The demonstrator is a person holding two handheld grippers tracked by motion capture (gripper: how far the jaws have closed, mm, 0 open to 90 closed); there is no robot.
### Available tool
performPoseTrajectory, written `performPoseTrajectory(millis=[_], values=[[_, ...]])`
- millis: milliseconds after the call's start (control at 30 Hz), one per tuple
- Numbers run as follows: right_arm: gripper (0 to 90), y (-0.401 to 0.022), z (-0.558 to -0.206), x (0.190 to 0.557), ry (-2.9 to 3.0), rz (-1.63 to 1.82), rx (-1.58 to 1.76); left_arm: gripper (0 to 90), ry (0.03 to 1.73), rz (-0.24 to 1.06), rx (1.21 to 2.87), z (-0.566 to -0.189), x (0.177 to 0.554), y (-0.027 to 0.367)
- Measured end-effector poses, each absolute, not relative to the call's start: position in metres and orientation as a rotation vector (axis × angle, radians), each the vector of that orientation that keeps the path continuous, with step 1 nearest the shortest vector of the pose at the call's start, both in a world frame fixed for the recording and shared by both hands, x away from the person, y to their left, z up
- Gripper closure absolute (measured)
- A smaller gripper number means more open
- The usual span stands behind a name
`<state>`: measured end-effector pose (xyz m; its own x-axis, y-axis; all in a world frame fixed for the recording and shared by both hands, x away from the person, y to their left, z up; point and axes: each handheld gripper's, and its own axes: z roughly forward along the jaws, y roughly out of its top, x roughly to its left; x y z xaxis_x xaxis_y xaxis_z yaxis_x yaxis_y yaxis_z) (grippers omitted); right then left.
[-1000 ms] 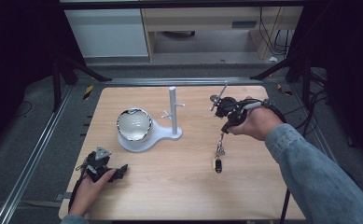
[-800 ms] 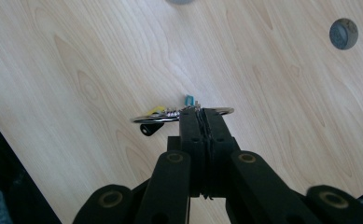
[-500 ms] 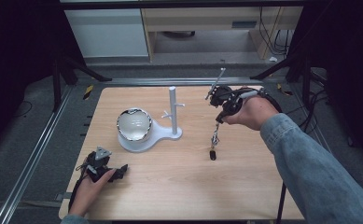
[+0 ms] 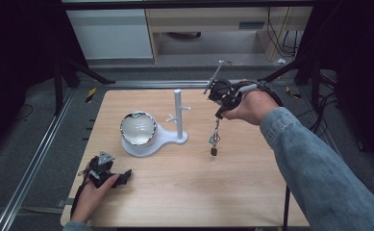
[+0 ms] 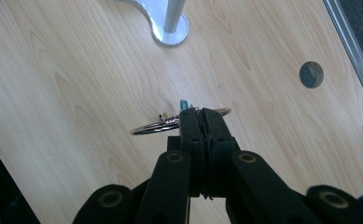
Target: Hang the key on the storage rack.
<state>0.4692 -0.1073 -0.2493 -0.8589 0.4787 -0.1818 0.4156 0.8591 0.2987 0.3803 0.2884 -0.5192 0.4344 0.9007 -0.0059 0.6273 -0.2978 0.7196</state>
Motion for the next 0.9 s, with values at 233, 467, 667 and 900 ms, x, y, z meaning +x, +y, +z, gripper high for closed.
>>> performPoseTrajectory(millis=[233,467,667,900], values=[[88.9,-0.093,-0.242,0.475,2.779,0.375,0.651,0.0,1.280,0.536,2.035,-0.519,0.380,0.288],[88.9,-0.080,-0.236,0.479,2.773,0.381,0.638,0.0,1.279,0.536,2.036,-0.519,0.381,0.288],[88.9,-0.072,-0.231,0.483,2.767,0.389,0.620,0.0,1.279,0.535,2.035,-0.519,0.381,0.288],[88.9,-0.067,-0.227,0.485,2.762,0.403,0.618,0.0,1.279,0.536,2.036,-0.519,0.381,0.288]])
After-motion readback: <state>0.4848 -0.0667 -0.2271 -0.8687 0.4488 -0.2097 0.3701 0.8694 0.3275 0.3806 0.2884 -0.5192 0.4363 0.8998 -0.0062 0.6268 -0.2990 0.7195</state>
